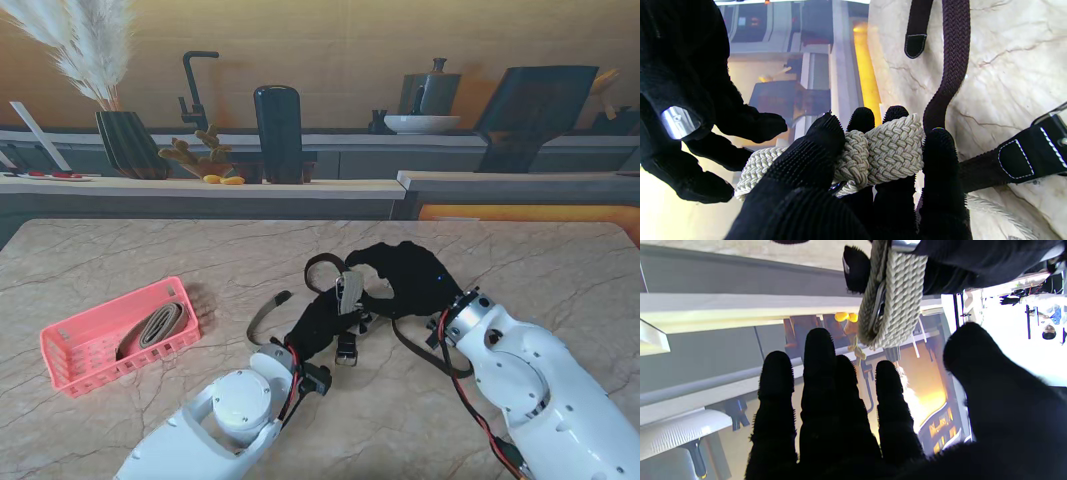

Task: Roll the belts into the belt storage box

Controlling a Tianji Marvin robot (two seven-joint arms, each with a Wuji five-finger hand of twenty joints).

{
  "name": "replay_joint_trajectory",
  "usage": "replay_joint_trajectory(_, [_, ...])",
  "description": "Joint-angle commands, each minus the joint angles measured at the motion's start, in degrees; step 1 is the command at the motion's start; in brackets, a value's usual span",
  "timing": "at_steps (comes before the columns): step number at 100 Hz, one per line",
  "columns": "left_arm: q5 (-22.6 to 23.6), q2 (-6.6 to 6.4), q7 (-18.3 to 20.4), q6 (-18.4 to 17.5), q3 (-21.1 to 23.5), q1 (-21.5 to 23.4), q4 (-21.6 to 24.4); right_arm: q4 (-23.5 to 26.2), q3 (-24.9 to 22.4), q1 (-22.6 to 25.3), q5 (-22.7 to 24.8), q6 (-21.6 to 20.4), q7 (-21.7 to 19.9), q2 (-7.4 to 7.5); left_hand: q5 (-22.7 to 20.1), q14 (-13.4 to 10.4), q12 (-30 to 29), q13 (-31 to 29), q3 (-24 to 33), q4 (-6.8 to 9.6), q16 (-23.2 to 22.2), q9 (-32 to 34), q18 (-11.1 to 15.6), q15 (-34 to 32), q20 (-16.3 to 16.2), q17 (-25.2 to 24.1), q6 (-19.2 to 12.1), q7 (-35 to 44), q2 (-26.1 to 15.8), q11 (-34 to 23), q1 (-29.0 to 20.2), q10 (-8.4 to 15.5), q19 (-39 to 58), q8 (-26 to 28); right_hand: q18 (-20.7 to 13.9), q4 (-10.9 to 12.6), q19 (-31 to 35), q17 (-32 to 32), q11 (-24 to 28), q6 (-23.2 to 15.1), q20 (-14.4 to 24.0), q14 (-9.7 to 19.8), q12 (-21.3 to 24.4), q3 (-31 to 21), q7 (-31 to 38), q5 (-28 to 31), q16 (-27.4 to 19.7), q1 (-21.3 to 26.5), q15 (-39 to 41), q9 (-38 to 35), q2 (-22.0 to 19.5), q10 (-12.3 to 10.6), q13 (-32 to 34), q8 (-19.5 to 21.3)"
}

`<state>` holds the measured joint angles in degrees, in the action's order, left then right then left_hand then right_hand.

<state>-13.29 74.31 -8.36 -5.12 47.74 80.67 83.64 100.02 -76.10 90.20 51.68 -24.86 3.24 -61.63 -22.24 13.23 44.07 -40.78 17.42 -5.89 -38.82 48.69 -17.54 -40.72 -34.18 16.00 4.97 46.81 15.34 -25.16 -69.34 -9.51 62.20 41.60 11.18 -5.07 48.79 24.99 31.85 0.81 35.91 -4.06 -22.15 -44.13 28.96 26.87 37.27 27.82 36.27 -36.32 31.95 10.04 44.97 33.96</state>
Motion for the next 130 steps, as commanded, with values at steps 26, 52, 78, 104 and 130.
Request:
replay_joint_trajectory(26, [9.4, -1.10, -0.5, -4.3, -2.5, -1.5, -2.2, 0.9, 0.9, 1.6, 0.2, 4.2, -1.8, 0.50, 6.0, 1.7, 11.9, -2.2, -0.9, -0.72, -6.1, -1.3, -0.1, -8.2, -3.3, -0.2, -4.0, 10.6, -4.8, -6.8, -4.6, 1.0, 4.4, 9.8, -1.8, 0.8, 4.3, 5.1, 4.1, 4.3, 0.5, -0.1, -2.0, -0.7, -3.9, 2.4, 2.2, 2.3, 4.0, -0.3, 1.5, 3.8, 5.5, 0.4])
replay_joint_trajectory(52, [13.0, -1.44, -0.7, -5.9, -3.4, -2.4, -3.3, 1.1, 2.4, 1.1, -4.0, 5.1, -5.8, 0.66, 6.3, 1.5, 13.8, -2.8, -2.2, -1.03, -6.7, -0.9, -0.2, -9.0, -3.4, 0.2, -4.1, 11.1, -4.9, -7.9, -4.6, 1.0, 4.8, 10.5, -1.9, 0.7, 10.5, 10.9, 9.8, 2.8, 2.0, 0.6, -3.8, -0.1, -0.6, 9.6, 5.9, 7.3, 12.6, -12.0, -1.6, 2.5, 15.8, 3.3])
replay_joint_trajectory(78, [13.8, -1.18, -1.8, -5.5, -3.5, -2.5, -3.5, -0.3, 4.1, -0.4, -10.1, 3.9, -7.8, 0.50, 6.0, 1.2, 14.9, -5.1, -6.6, 1.68, -7.7, 1.3, -0.5, -11.6, -4.1, 2.0, -3.5, 11.6, -2.8, -9.5, -3.5, 0.9, 7.5, 10.6, -2.4, -5.2, 12.9, 14.3, 8.3, -9.3, 0.7, 1.2, -0.8, -3.5, 25.6, 17.0, 7.0, 18.7, 14.8, -27.4, 1.5, -1.3, 25.9, -8.6])
replay_joint_trajectory(104, [17.9, -0.56, -5.6, -4.5, -3.9, -2.7, -4.0, -0.8, 5.0, -0.6, -10.2, 3.8, -5.9, 0.17, 2.6, -2.0, 12.1, -12.2, 13.7, 0.12, -8.3, 4.1, -0.9, -20.9, -4.4, 8.0, -2.3, 15.2, 11.6, -24.1, 20.2, 3.3, 15.4, 15.3, -3.2, -5.4, 13.2, 16.1, 6.4, -10.4, 0.4, 1.4, 0.2, -6.4, 27.7, 18.9, 5.5, 18.7, 11.5, -31.0, 3.0, -1.3, 29.8, -9.1])
replay_joint_trajectory(130, [22.2, -0.92, -6.6, -4.7, -4.4, -3.4, -4.5, -0.9, 5.7, -0.7, -11.3, 4.8, -5.0, -0.15, -2.6, -4.6, 9.3, -20.4, 7.4, -1.93, -8.2, 10.6, -1.9, -30.8, -5.5, 14.3, -3.7, 22.3, 10.1, -35.2, 16.7, 5.3, 22.9, 17.1, -3.0, -5.1, 13.1, 16.3, 6.5, -6.4, -0.1, 1.2, 1.6, -6.4, 26.8, 17.6, 4.4, 18.4, 11.3, -30.8, 2.5, -0.1, 29.8, -11.0])
